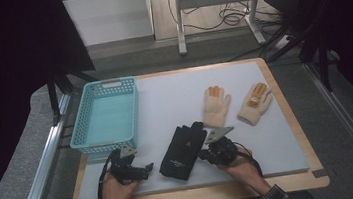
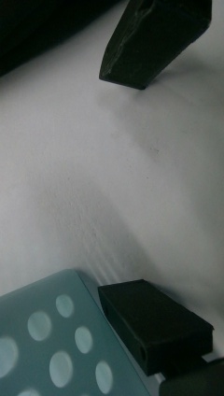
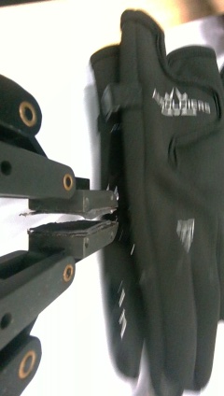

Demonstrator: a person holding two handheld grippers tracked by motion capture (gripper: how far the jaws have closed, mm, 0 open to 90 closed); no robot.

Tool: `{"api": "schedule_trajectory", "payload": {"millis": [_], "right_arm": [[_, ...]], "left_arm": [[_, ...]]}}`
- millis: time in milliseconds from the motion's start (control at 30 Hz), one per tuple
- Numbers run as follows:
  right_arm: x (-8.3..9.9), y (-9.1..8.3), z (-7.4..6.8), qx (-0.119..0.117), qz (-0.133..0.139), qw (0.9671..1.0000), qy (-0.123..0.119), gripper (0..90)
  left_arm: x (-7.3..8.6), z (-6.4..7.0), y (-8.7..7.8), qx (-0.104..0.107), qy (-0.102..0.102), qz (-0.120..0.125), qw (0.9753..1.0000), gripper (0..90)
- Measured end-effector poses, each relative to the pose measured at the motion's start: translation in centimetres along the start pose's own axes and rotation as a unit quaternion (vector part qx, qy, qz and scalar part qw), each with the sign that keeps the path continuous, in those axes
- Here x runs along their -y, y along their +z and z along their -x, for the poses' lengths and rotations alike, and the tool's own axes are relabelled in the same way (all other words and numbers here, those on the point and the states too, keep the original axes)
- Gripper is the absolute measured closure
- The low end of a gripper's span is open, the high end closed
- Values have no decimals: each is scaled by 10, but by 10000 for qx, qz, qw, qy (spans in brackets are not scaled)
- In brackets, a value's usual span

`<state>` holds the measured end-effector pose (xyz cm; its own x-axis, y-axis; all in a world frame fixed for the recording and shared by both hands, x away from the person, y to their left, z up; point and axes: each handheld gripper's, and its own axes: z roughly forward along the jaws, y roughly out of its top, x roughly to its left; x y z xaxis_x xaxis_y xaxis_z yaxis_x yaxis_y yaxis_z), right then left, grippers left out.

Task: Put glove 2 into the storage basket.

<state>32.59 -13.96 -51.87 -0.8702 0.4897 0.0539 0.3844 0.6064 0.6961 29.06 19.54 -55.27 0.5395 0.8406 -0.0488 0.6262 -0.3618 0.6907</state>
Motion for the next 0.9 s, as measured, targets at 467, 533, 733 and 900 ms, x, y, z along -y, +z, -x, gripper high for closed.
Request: {"api": "schedule_trajectory", "payload": {"millis": [467,533,733,900], "right_arm": [[45,-61,58,912,314,9917,850,482],[55,-66,66,1202,305,9877,956,415],[74,-71,78,1578,347,9794,1208,287],[79,-68,80,1703,293,9789,1088,216]], "left_arm": [[1,0,0,17,-18,17,10000,14],[1,0,0,14,-18,16,10000,15],[1,0,0,22,-19,16,10000,13],[1,0,0,16,-13,17,10000,14]]}}
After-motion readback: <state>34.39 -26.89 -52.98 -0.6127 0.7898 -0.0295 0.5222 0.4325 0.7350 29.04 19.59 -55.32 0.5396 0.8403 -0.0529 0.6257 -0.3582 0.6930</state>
